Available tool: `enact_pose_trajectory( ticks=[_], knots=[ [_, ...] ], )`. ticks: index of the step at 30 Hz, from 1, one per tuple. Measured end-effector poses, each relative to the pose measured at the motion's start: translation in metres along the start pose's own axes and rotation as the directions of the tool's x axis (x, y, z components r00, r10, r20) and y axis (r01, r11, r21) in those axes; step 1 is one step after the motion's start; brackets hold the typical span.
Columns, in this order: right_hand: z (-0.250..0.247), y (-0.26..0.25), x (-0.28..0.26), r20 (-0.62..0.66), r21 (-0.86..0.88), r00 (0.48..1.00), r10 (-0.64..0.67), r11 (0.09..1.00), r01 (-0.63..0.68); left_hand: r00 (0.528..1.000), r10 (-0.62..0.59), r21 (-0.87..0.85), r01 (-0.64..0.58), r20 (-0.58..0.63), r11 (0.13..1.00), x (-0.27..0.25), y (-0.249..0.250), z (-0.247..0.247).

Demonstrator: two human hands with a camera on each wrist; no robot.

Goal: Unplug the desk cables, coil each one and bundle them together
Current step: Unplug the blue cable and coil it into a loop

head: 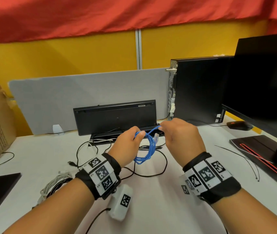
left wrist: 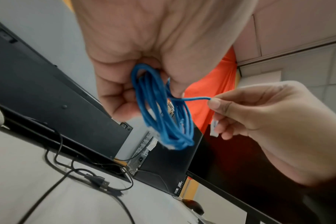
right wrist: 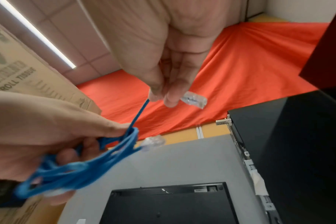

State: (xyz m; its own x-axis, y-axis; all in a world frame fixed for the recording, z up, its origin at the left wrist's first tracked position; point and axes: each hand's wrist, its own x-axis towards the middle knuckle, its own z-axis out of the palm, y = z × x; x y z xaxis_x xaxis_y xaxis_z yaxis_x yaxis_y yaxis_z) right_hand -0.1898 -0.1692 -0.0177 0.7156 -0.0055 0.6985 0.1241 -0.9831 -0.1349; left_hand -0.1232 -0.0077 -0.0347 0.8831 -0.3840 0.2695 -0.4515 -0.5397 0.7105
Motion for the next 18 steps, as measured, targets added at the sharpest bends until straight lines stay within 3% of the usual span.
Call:
enact_pose_trajectory(
  ticks=[4, 7, 10, 12, 14, 15, 16, 18],
  knots=[
    [0.009, 0.013, 0.012, 0.044, 0.085, 0.999, -0.017, 0.996, 0.013, 0.995, 0.005, -0.102, 0.005, 0.102, 0.995, -0.003, -0.001, 0.003],
    [0.018, 0.017, 0.010, 0.079, 0.380, 0.985, 0.150, 0.909, -0.169, 0.996, 0.046, -0.210, -0.029, 0.075, 0.977, -0.005, 0.003, 0.004],
    [0.026, 0.007, 0.005, 0.318, 0.614, 0.906, 0.278, 0.668, -0.420, 0.998, 0.066, -0.316, -0.057, 0.017, 0.947, -0.004, 0.009, 0.006],
    [0.024, -0.001, 0.004, 0.490, 0.727, 0.807, 0.330, 0.356, -0.587, 0.998, 0.068, -0.341, -0.070, -0.018, 0.937, -0.003, 0.012, 0.006],
    [0.018, -0.003, 0.003, 0.619, 0.756, 0.733, 0.281, 0.037, -0.653, 0.997, 0.061, -0.355, -0.076, -0.053, 0.932, -0.002, 0.014, 0.006],
    [0.016, -0.003, 0.002, 0.658, 0.743, 0.717, 0.230, -0.041, -0.668, 0.996, 0.050, -0.361, -0.072, -0.069, 0.930, -0.002, 0.014, 0.006],
    [0.014, -0.004, 0.001, 0.681, 0.727, 0.710, 0.179, -0.053, -0.685, 0.996, 0.037, -0.372, -0.065, -0.083, 0.926, -0.001, 0.013, 0.005],
    [0.012, -0.010, -0.001, 0.689, 0.711, 0.710, 0.143, 0.057, -0.701, 0.995, 0.018, -0.403, -0.056, -0.097, 0.914, 0.001, 0.012, 0.005]
  ],
)
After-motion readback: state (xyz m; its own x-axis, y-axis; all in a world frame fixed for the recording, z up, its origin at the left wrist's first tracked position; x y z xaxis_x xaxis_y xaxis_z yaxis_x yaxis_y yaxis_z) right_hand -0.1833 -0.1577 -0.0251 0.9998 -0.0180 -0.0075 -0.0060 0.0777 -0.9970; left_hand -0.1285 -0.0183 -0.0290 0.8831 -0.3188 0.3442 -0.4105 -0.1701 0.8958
